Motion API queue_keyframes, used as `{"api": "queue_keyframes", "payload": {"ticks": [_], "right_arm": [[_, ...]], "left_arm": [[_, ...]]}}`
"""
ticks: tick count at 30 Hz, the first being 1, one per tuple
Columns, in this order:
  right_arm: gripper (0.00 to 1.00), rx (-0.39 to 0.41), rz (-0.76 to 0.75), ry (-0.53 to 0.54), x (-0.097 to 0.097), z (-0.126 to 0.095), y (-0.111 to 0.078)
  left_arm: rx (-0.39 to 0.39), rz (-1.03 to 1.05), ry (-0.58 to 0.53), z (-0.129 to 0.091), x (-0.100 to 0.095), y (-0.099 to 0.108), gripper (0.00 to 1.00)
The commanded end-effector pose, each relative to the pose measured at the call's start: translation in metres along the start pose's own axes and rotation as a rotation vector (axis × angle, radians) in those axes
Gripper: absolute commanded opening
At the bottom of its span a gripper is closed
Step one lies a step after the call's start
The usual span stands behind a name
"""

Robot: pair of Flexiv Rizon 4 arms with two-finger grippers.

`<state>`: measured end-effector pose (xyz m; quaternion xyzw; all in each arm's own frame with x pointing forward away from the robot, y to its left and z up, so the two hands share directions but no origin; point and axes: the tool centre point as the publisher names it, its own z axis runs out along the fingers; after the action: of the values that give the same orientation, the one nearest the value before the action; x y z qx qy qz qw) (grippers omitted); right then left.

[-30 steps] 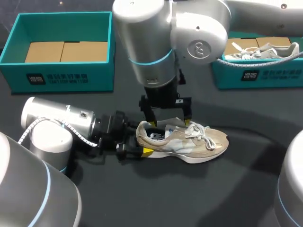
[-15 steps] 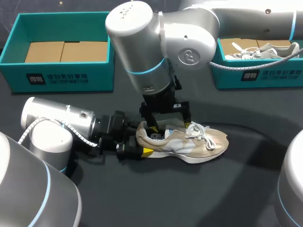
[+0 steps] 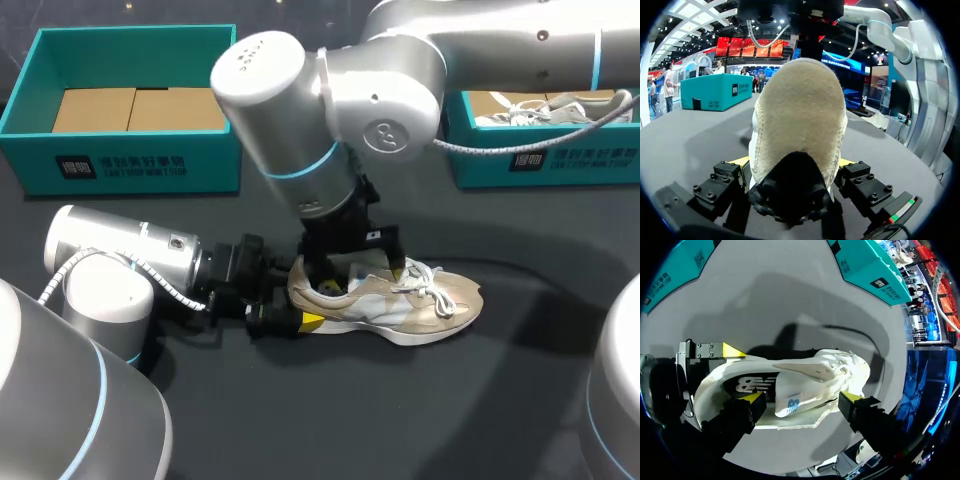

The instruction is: Take the shoe out of the shoebox, open the shoe tongue, remove and reinsert the insole, then place the shoe into the shoebox

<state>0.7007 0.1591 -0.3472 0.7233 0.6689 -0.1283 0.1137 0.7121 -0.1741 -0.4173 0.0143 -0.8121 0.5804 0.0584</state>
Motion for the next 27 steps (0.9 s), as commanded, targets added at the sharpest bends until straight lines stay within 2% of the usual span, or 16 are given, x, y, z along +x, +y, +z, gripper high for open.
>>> {"api": "queue_keyframes", "payload": {"ticks": [1, 5, 10, 18, 22, 27], "right_arm": [[0.94, -0.018, 0.213, 0.003, -0.001, 0.007, -0.008], [0.91, -0.025, 0.215, 0.005, -0.005, 0.01, -0.006], [0.72, -0.034, 0.212, -0.001, -0.012, 0.01, -0.003], [0.54, -0.043, 0.218, -0.008, -0.024, 0.009, -0.002], [0.5, -0.04, 0.221, -0.013, -0.028, 0.005, -0.002], [0.54, 0.006, 0.224, -0.009, -0.03, -0.001, -0.003]], "left_arm": [[-0.001, -0.001, -0.002, 0.0, 0.004, 0.004, 0.0], [-0.001, -0.001, -0.002, 0.0, 0.004, 0.004, 0.0], [-0.001, -0.001, -0.002, 0.0, 0.004, 0.004, 0.0], [-0.001, -0.001, -0.002, 0.0, 0.004, 0.004, 0.0], [-0.001, -0.001, -0.002, 0.0, 0.004, 0.004, 0.0], [-0.001, -0.001, -0.002, 0.0, 0.004, 0.004, 0.0]]}}
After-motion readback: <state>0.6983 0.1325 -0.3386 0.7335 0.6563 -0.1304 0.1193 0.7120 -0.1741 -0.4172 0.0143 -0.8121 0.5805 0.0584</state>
